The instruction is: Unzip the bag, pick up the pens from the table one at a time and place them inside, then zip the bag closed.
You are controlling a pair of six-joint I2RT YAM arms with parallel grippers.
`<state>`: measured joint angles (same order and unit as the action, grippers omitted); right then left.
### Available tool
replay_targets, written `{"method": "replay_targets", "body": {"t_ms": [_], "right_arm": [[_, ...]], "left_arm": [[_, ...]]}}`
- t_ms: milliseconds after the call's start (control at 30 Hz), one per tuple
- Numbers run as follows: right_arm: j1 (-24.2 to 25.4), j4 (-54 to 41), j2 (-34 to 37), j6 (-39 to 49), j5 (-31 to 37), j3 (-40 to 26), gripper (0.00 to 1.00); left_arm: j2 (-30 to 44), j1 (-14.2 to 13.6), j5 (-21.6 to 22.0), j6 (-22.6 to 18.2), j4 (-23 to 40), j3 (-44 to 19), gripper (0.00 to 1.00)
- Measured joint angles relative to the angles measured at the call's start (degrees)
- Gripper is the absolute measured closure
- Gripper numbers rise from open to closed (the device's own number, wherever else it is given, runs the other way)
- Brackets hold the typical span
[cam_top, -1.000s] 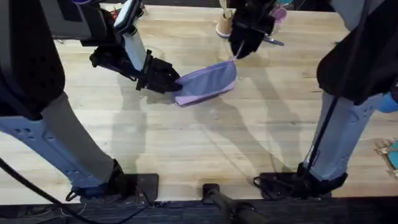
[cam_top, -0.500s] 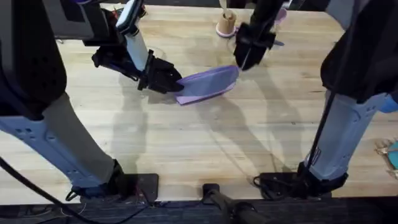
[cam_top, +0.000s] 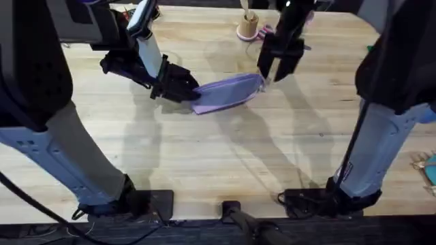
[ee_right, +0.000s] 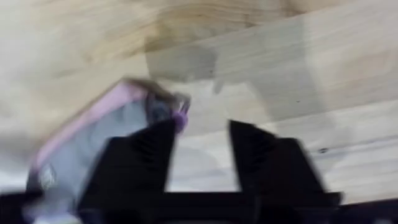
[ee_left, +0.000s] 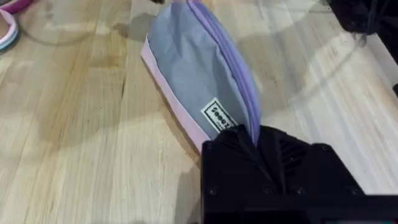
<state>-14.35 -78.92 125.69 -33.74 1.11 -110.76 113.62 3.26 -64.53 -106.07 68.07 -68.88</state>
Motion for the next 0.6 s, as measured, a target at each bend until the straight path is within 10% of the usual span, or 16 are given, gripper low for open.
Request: {"method": "replay_targets", "body": {"t_ms": [167, 433, 600], "right_arm": [[0.44, -6.83, -4.14, 12.93, -2.91, -7.51, 0.053], [0.18, -12.26, -13.15, 23.61, -7.5, -12.42, 0.006], [0.18, -12.3, -14.09, 26.39, -8.05, -12.42, 0.005]], "left_arm": [[0.0, 0.1, 0.04, -0.01, 0.04, 0.0, 0.959], [0.0, 0.1, 0.05, -0.04, 0.01, 0.0, 0.949], [0.0, 0.36, 0.22, -0.02, 0.48, 0.0, 0.221]]}}
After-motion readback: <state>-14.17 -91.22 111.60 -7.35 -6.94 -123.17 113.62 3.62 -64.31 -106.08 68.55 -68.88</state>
